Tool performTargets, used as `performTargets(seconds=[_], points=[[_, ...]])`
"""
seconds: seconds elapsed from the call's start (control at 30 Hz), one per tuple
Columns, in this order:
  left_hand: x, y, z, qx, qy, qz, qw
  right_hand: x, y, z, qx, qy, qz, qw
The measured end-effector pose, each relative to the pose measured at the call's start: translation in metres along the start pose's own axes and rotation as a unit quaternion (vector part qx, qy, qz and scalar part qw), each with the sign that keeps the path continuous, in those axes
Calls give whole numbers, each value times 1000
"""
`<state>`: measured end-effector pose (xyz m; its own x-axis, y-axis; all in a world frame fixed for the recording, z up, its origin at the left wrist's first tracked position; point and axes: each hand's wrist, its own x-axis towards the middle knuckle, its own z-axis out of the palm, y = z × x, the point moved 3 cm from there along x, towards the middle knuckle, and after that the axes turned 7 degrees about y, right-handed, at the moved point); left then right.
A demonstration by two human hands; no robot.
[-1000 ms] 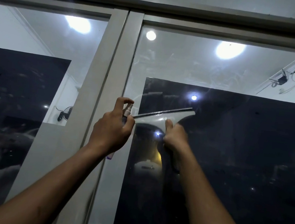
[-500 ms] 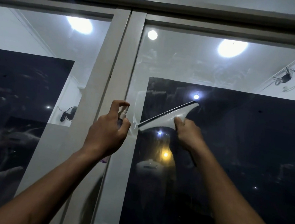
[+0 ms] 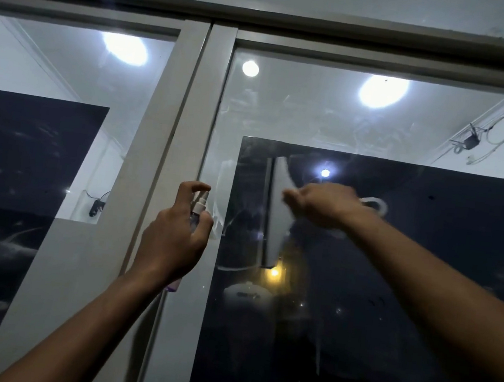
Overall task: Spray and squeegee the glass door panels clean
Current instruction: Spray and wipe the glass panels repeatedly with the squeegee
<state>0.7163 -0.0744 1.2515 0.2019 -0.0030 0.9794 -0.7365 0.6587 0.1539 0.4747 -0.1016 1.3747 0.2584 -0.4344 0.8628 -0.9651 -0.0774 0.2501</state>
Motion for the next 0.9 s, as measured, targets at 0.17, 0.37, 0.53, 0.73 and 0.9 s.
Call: performTargets(seconds=[0.17,0.37,0.53,0.73,0.9], points=[[-8,-1,6,8,-19,-6,1000,-12,30,-9,9,32,37,999],[-2,3,15,-6,2,-13,1000,13,-100,10,24,36,-86,995],[-6,5,14,-3,3,-11,1000,-9,-35,24,23,-3,-36,999],[-9,9,13,-5,-10,-20,1000,-40,65,9,12,23,79,997],[-11,16,17,-5,-7,-21,1000,-14,-35,15,42,41,4,998]])
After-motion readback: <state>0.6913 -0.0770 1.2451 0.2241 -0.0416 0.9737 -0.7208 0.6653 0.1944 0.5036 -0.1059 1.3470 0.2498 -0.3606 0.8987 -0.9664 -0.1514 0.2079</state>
